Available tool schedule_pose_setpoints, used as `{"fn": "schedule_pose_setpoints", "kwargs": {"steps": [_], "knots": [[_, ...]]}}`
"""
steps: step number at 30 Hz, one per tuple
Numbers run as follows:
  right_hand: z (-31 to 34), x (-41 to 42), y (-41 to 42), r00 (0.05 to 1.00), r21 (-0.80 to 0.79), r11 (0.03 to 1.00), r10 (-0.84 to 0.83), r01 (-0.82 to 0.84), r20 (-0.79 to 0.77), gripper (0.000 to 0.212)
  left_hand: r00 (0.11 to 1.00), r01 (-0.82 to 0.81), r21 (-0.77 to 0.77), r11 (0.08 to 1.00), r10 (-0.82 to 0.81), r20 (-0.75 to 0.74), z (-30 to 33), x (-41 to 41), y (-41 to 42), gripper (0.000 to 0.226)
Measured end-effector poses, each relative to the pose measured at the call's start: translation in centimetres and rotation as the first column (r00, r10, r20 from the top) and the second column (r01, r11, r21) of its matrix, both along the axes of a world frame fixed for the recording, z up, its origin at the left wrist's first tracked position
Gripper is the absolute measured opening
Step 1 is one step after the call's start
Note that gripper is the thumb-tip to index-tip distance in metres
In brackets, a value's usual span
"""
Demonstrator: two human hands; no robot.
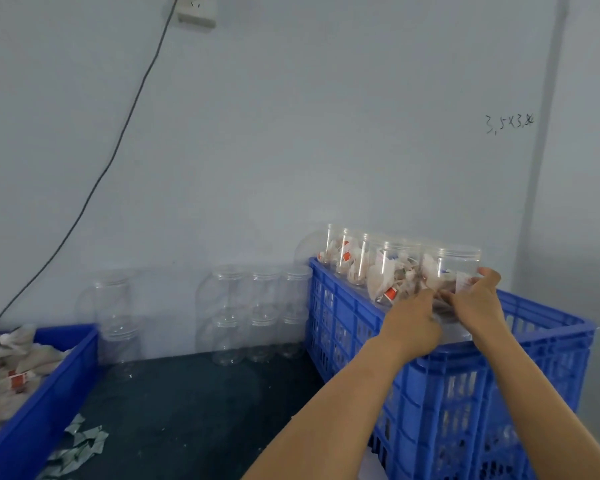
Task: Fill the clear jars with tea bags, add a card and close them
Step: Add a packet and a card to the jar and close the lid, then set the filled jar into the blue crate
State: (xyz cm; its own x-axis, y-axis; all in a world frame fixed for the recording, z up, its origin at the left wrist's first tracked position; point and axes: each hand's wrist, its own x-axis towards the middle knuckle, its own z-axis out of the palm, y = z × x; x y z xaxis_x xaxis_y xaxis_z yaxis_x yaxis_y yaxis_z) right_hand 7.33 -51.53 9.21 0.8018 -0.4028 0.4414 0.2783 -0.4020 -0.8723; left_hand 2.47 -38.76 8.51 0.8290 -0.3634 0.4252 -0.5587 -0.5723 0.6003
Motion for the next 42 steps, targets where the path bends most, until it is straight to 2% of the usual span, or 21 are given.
{"fn": "schedule_pose_setpoints", "kwargs": {"steps": [2, 4, 7, 10, 14, 16, 20, 24, 28, 32, 35, 39, 42], "knots": [[0.1, -0.4, 0.3, 1.000, -0.014, 1.000, -0.017, 0.017, -0.022, 0.067, 1.000, 0.010, -0.020, 1.000, -0.010, 0.025, 0.0, -0.3, 0.6, 0.046], [0.3, -1.2, 0.9, 0.993, -0.046, 0.992, -0.117, 0.116, -0.020, 0.064, 0.996, 0.007, -0.097, 0.995, 0.002, 0.090, -0.5, -0.6, 1.6, 0.042], [0.5, -3.3, 3.2, 0.958, -0.120, 0.959, -0.238, 0.258, 0.161, 0.058, 0.983, -0.029, -0.232, 0.972, 0.070, 0.171, -1.8, -0.6, 4.3, 0.039], [0.5, -5.5, 7.3, 0.932, -0.167, 0.958, -0.172, 0.234, 0.319, 0.048, 0.970, -0.133, -0.300, 0.945, 0.186, 0.155, -3.5, -0.1, 7.9, 0.040], [-0.7, -7.2, 13.6, 0.912, -0.228, 0.968, -0.006, 0.109, 0.410, 0.042, 0.952, -0.270, -0.330, 0.905, 0.302, 0.048, -6.9, 0.6, 13.9, 0.038], [-2.1, -7.3, 16.8, 0.922, -0.217, 0.976, 0.088, -0.004, 0.377, 0.040, 0.938, -0.326, -0.354, 0.877, 0.347, -0.005, -8.7, 0.6, 17.1, 0.039], [-5.7, -5.9, 23.3, 0.935, -0.142, 0.950, 0.302, -0.278, 0.187, 0.038, 0.878, -0.463, -0.377, 0.802, 0.472, -0.075, -12.3, 0.1, 23.9, 0.045], [-8.4, -2.9, 29.2, 0.892, 0.052, 0.891, 0.453, -0.452, -0.011, 0.036, 0.789, -0.609, -0.381, 0.696, 0.583, -0.195, -14.7, 0.6, 30.1, 0.045], [-9.8, 1.8, 33.7, 0.841, 0.215, 0.850, 0.517, -0.482, -0.158, 0.040, 0.710, -0.699, -0.333, 0.633, 0.668, -0.221, -15.3, 2.2, 34.7, 0.034], [-10.0, 6.9, 35.8, 0.848, 0.334, 0.844, 0.495, -0.419, -0.188, 0.043, 0.756, -0.647, -0.276, 0.710, 0.644, -0.116, -12.7, 6.6, 34.9, 0.040], [-10.1, 9.7, 36.7, 0.853, 0.311, 0.857, 0.482, -0.411, -0.199, 0.046, 0.780, -0.620, -0.295, 0.727, 0.610, -0.138, -11.0, 10.7, 34.3, 0.051], [-10.7, 12.5, 37.7, 0.850, 0.239, 0.864, 0.489, -0.442, -0.197, 0.050, 0.761, -0.649, -0.349, 0.676, 0.570, -0.310, -10.6, 15.2, 35.1, 0.075], [-11.5, 13.8, 38.0, 0.855, 0.198, 0.876, 0.475, -0.439, -0.206, 0.052, 0.766, -0.641, -0.378, 0.668, 0.522, -0.375, -11.0, 17.3, 36.2, 0.083]]}}
